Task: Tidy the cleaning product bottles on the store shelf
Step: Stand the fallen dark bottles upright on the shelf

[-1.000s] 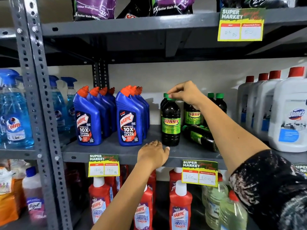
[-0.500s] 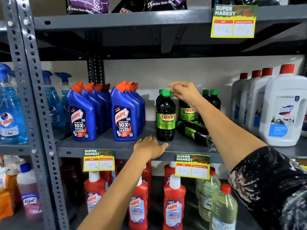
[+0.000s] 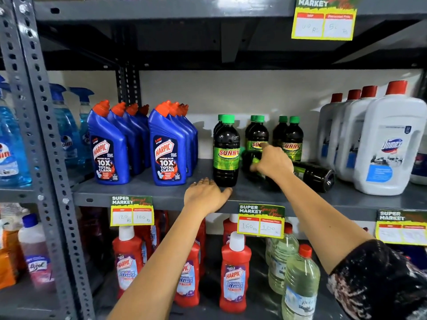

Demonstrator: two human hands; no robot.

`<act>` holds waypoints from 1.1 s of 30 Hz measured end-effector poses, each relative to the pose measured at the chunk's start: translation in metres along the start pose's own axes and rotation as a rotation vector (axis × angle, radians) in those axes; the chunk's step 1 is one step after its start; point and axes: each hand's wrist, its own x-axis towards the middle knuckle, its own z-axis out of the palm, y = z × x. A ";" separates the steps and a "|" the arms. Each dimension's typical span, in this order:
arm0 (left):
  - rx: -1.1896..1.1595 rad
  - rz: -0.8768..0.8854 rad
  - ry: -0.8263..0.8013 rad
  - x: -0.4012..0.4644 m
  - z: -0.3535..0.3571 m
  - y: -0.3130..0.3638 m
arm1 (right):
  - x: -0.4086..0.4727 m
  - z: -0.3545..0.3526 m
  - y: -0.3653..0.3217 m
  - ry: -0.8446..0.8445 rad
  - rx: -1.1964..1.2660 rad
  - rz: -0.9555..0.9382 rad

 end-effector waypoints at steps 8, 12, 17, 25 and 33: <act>-0.002 0.009 -0.005 0.001 0.002 -0.001 | -0.015 0.000 0.016 0.156 0.791 -0.004; -0.001 0.015 -0.007 0.003 0.003 -0.001 | -0.016 0.001 0.030 0.099 0.836 0.022; 0.001 0.020 -0.014 0.003 0.003 -0.002 | 0.001 -0.026 0.019 0.156 0.703 -0.020; -0.025 0.026 -0.034 0.006 0.003 -0.002 | 0.047 -0.082 -0.037 0.237 0.018 -0.044; -0.011 0.014 -0.041 0.007 0.004 -0.002 | 0.058 -0.086 -0.023 0.098 0.262 -0.155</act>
